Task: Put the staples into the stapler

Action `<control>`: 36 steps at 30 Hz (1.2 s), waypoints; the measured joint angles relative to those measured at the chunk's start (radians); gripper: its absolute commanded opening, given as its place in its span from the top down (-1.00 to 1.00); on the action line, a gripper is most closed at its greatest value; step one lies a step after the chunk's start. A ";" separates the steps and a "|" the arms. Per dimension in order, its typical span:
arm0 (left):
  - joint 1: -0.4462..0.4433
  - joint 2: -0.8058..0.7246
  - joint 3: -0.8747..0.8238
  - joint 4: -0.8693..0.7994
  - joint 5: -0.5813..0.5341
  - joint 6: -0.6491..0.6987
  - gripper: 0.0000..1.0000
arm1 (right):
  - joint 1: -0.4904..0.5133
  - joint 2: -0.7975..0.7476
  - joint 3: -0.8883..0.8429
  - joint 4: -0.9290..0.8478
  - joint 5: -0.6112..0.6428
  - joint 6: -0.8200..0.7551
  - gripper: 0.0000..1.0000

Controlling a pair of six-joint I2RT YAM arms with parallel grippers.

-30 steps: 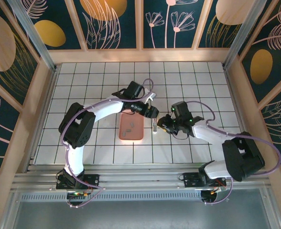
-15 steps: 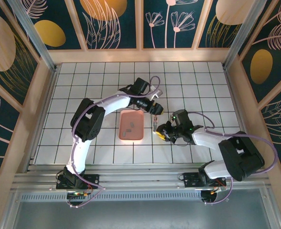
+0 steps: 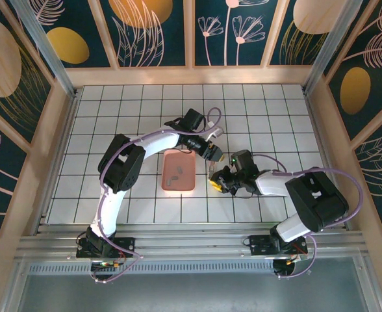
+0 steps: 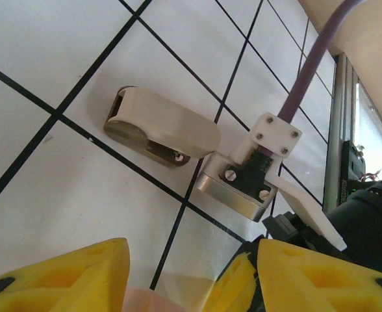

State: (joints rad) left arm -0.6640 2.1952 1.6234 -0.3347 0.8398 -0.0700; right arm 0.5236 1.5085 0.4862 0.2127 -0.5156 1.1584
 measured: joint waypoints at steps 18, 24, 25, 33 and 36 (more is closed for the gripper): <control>0.000 -0.013 -0.037 -0.089 0.008 0.108 -0.01 | 0.000 0.001 0.043 -0.074 0.065 -0.059 0.61; 0.000 -0.033 -0.069 -0.095 -0.023 0.123 -0.01 | 0.000 0.000 0.047 -0.083 0.077 -0.084 0.60; 0.000 -0.035 -0.075 -0.095 -0.032 0.124 -0.01 | 0.000 0.000 0.048 -0.086 0.078 -0.088 0.60; -0.004 -0.085 -0.135 -0.080 -0.091 0.143 -0.02 | 0.000 0.000 0.055 -0.090 0.107 -0.121 0.58; -0.004 -0.104 -0.161 -0.066 -0.103 0.148 -0.02 | 0.000 0.000 0.057 -0.090 0.124 -0.134 0.59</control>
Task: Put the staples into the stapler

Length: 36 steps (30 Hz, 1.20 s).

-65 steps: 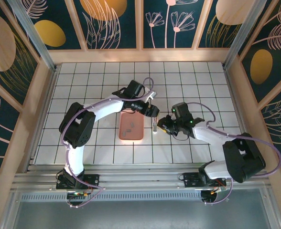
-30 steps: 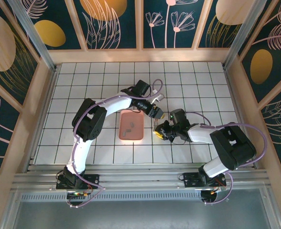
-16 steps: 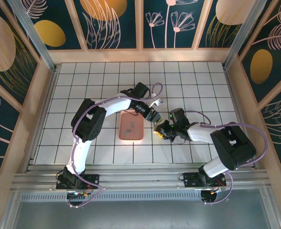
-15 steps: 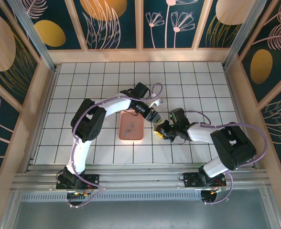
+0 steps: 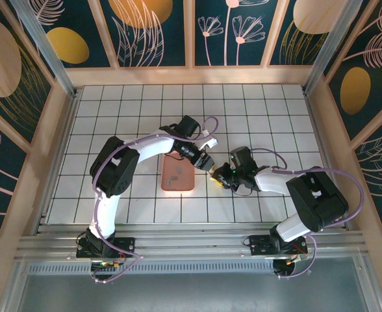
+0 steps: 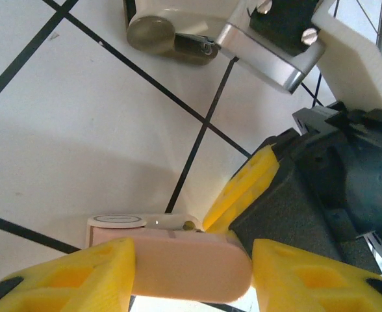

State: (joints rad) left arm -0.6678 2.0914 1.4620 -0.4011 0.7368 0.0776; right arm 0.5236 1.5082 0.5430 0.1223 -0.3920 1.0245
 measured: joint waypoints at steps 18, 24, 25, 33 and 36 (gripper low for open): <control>-0.011 -0.078 -0.130 0.122 -0.033 -0.030 -0.13 | 0.000 0.001 0.014 -0.029 0.053 -0.048 0.50; -0.016 -0.081 -0.130 0.136 -0.075 -0.071 -0.16 | 0.000 -0.125 0.012 -0.150 0.082 -0.048 0.43; -0.018 -0.081 -0.129 0.136 -0.083 -0.078 -0.17 | 0.000 -0.153 0.012 -0.170 0.086 -0.048 0.40; -0.008 -0.112 -0.128 0.171 -0.149 -0.183 -0.24 | 0.000 -0.335 0.013 -0.265 0.096 -0.014 0.14; 0.018 -0.159 -0.148 0.220 -0.165 -0.252 -0.32 | 0.000 -0.324 0.019 -0.265 0.085 0.002 0.08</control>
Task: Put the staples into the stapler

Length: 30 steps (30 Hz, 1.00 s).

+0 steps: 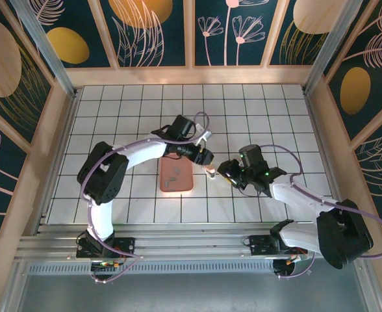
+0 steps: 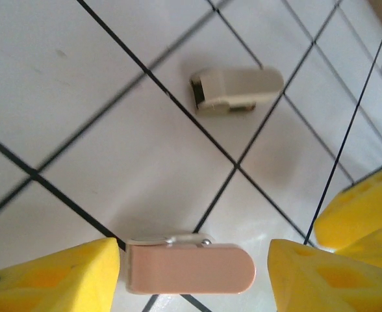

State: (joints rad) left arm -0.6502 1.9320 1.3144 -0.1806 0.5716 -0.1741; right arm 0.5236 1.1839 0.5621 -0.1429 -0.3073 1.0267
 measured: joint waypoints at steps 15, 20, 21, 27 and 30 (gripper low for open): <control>0.121 -0.161 -0.035 0.106 -0.020 -0.109 -0.34 | 0.000 0.216 0.122 0.021 -0.042 0.001 0.08; 0.129 -0.161 -0.045 0.106 -0.011 -0.109 -0.34 | 0.000 0.278 0.122 0.030 -0.054 0.000 0.13; 0.134 -0.161 -0.047 0.106 -0.007 -0.109 -0.34 | 0.000 0.292 0.122 0.034 -0.058 0.000 0.16; 0.155 -0.171 -0.058 0.108 -0.005 -0.109 -0.34 | 0.000 0.326 0.121 0.071 -0.070 -0.005 0.33; 0.161 -0.182 -0.074 0.109 -0.008 -0.109 -0.35 | 0.000 0.330 0.108 0.103 -0.072 -0.007 0.35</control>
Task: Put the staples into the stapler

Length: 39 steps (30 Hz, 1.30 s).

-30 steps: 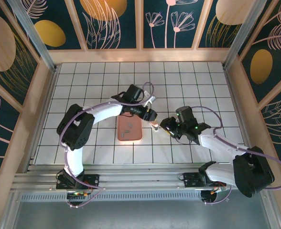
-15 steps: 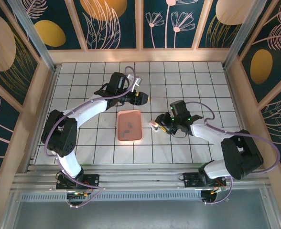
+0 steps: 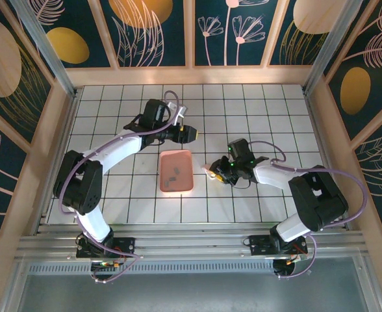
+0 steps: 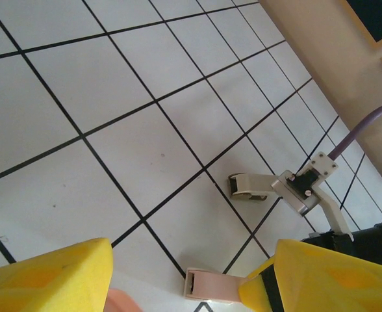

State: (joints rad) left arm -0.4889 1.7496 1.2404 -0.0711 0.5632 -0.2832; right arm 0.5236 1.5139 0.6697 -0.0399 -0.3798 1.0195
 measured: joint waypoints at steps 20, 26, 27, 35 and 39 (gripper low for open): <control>0.013 -0.114 -0.108 0.045 -0.055 -0.061 -0.45 | 0.000 -0.051 -0.014 -0.063 0.045 -0.041 0.01; 0.031 -0.186 -0.141 0.057 -0.126 -0.084 -0.70 | -0.023 -0.146 0.071 -0.183 0.113 -0.093 -0.08; 0.042 -0.212 -0.158 0.066 -0.148 -0.091 -0.75 | -0.035 -0.169 0.080 -0.189 0.129 -0.106 -0.11; 0.163 -0.507 -0.362 0.132 -0.549 -0.103 -0.98 | -0.232 -0.401 0.047 -0.142 0.344 -0.322 -0.98; 0.183 -0.583 -0.490 0.193 -0.802 -0.099 -0.98 | -0.387 -0.499 -0.069 -0.012 0.412 -0.469 -0.98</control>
State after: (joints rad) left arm -0.3054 1.1671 0.7502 0.1215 -0.2386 -0.3820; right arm 0.1368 1.0153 0.6006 -0.0517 0.0319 0.5503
